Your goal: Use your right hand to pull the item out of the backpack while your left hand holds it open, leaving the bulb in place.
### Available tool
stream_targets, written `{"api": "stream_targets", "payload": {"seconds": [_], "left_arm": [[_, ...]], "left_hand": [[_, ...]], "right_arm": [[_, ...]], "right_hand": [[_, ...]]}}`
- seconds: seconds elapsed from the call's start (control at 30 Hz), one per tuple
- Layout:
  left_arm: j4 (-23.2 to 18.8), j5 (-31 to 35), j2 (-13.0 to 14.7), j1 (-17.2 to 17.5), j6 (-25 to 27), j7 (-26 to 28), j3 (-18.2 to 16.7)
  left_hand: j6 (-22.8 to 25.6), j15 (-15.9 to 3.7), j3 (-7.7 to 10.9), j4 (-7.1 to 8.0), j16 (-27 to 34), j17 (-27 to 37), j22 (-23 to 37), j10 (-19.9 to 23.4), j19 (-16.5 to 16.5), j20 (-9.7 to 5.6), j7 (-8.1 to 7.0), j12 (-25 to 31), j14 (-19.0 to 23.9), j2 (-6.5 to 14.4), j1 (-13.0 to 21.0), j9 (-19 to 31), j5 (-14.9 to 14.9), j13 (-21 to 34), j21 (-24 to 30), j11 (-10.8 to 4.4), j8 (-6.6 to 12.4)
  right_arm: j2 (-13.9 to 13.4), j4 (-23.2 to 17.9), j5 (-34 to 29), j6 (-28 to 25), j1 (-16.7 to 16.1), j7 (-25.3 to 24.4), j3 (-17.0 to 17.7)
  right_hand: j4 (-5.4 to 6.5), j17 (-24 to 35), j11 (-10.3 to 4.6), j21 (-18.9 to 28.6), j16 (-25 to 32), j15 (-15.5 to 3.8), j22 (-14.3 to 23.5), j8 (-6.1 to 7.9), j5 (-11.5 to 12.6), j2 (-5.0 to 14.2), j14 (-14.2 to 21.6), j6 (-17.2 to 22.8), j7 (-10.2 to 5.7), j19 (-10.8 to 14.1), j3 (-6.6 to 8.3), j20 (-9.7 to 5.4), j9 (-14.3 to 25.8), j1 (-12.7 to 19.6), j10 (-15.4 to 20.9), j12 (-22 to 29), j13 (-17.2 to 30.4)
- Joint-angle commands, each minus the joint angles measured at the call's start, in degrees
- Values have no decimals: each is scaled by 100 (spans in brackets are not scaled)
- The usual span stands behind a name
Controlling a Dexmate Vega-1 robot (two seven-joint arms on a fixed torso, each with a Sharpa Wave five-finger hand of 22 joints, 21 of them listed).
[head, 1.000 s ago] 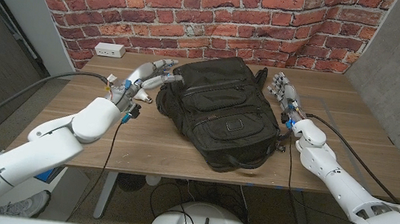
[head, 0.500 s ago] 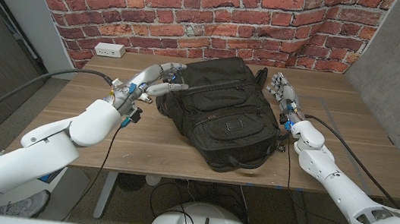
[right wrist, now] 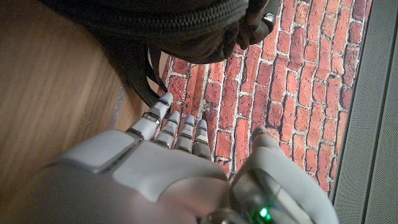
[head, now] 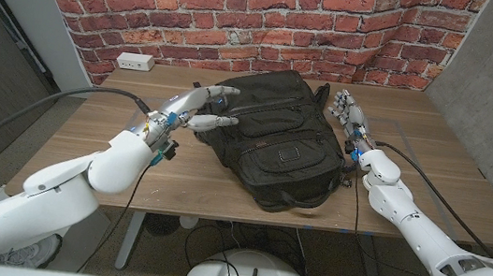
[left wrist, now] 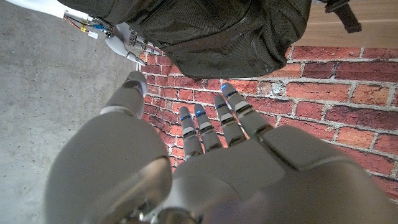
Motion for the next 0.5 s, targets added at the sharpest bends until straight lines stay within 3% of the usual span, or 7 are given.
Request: {"api": "stream_targets", "payload": {"seconds": [0.03,0.5], "left_arm": [[-122,755,-78,13,-38,-132,268],[-378,1521,50,285,11,-355,188]], "left_hand": [[184,-898,-56,16,2,1,12,149,113,-793,-15,-9,122,-50,212,26,24,7,14,-68,31],[180,-953,-138,30,-35,1,13,123,93,-884,-60,-75,122,-141,443,27,19,6,-25,-141,-14]], "right_arm": [[70,156,31,68,78,98,-17],[169,369,82,169,155,281,-44]], "right_hand": [[-25,14,-8,27,41,-22,9,2,10,49,29,50,-31,48,15,-29,21,-16,45,25,7],[-35,2,-3,23,47,-13,9,-3,9,58,28,42,-28,44,15,-21,21,-36,44,20,7]]}}
